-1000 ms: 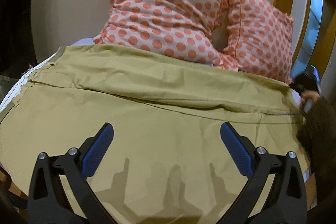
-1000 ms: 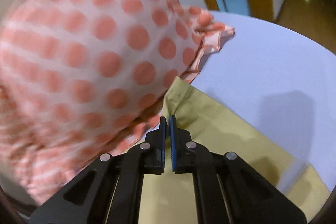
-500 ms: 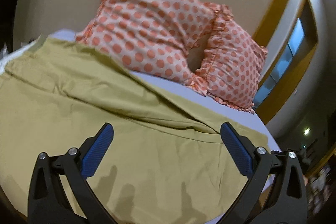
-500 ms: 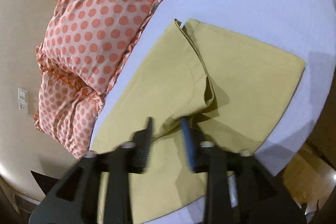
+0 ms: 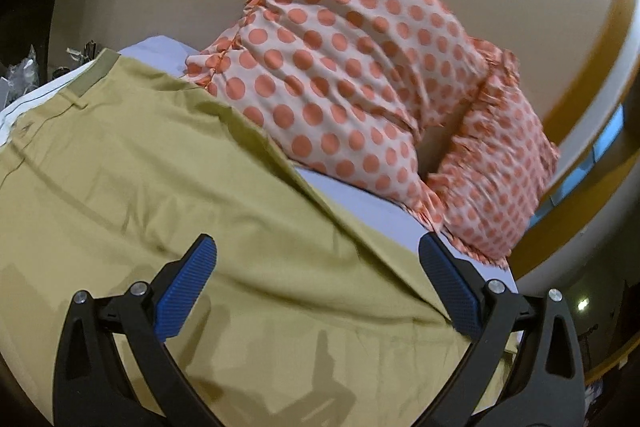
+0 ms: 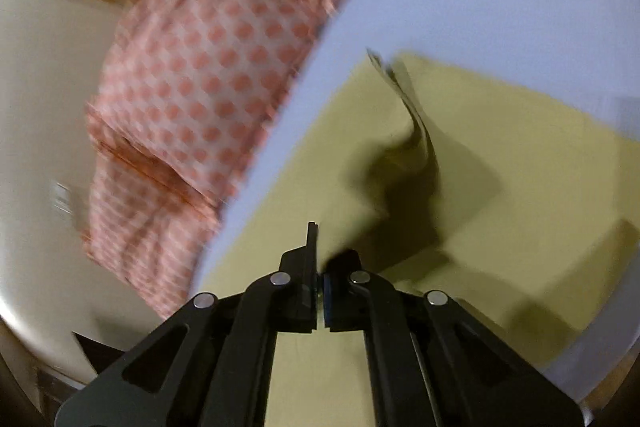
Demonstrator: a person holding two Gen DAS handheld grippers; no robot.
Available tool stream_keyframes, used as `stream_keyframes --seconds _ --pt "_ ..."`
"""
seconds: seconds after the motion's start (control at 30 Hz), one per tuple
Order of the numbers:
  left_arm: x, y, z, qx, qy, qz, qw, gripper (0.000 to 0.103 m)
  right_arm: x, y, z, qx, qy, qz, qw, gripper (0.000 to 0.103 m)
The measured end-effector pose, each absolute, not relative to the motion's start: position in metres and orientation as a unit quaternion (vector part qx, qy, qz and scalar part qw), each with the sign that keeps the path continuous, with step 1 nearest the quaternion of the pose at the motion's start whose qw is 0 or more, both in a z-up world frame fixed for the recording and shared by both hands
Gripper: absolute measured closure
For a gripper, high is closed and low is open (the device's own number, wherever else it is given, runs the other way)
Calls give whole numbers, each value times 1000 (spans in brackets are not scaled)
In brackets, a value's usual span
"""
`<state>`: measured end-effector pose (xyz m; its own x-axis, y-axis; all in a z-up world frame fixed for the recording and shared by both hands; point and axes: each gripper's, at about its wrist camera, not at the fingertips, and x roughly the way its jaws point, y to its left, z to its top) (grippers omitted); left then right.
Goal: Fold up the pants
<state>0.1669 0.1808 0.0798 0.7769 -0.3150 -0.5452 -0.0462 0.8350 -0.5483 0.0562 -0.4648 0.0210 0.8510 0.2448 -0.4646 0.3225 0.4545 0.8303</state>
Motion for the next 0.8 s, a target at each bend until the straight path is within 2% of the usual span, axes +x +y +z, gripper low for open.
stream_keyframes --seconds 0.03,0.1,0.2,0.27,0.33,0.37,0.4,0.43,0.47,0.53,0.6,0.7,0.8 --pt "179 183 78 -284 333 -74 896 4 51 -468 25 524 254 -20 813 102" --pt "212 185 71 -295 367 -67 879 14 44 -474 36 520 231 -18 822 102" --pt "254 186 53 -301 427 -33 852 23 42 -478 43 523 220 -11 824 102" --pt "271 185 41 -306 445 -17 842 28 43 -479 45 522 217 -8 825 102" --pt "281 187 35 -314 445 -6 838 38 45 -480 47 518 217 -7 828 102" --pt "288 192 30 -326 442 4 836 47 46 -480 46 517 217 -5 828 102" --pt "293 197 26 -335 438 12 834 64 47 -481 46 516 217 -4 829 102" --pt "296 203 23 -343 435 19 832 77 48 -482 45 517 216 -3 828 102" --pt "297 212 21 -352 432 29 830 96 50 -483 45 519 215 -3 827 102" --pt "283 222 26 -365 415 25 833 97 53 -484 48 519 212 3 828 102" --pt "255 222 43 -337 396 21 854 98 51 -484 58 513 204 10 834 102" --pt "181 223 79 -299 356 8 885 97 34 -487 76 501 180 10 847 102" --pt "101 221 86 -275 335 5 901 93 14 -493 78 494 174 -6 852 101"
